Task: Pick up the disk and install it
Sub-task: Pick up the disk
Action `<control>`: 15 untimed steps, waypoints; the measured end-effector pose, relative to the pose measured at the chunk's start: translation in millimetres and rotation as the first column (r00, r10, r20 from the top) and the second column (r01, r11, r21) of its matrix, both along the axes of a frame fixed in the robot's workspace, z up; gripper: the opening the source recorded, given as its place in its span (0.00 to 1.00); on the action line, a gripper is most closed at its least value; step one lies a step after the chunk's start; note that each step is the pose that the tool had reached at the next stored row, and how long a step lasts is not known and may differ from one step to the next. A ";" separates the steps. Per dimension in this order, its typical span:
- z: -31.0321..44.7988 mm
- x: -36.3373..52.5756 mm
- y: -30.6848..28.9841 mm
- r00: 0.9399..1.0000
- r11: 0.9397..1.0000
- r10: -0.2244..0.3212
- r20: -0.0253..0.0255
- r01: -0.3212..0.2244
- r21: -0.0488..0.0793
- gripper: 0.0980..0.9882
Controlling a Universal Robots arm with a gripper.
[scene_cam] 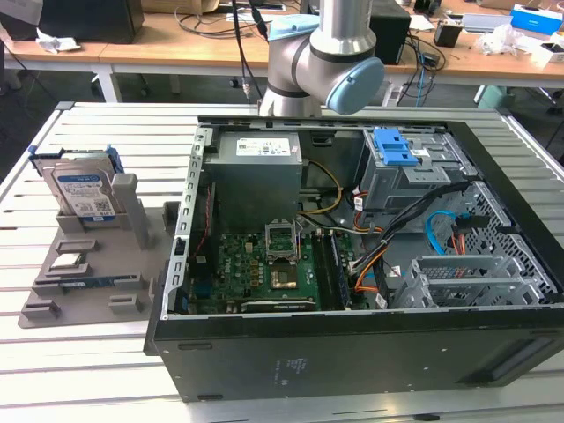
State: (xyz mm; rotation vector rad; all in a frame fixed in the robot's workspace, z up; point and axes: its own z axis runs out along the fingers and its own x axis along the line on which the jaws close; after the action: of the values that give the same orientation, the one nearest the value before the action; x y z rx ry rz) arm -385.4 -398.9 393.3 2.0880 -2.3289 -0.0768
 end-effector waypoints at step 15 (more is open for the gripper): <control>0.0 0.0 0.0 0.996 0.996 0.086 0.000 -0.086 0.000 0.01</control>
State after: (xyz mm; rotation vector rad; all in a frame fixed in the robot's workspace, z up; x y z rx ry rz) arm -385.4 -398.9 393.3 2.1846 -2.2357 -0.0759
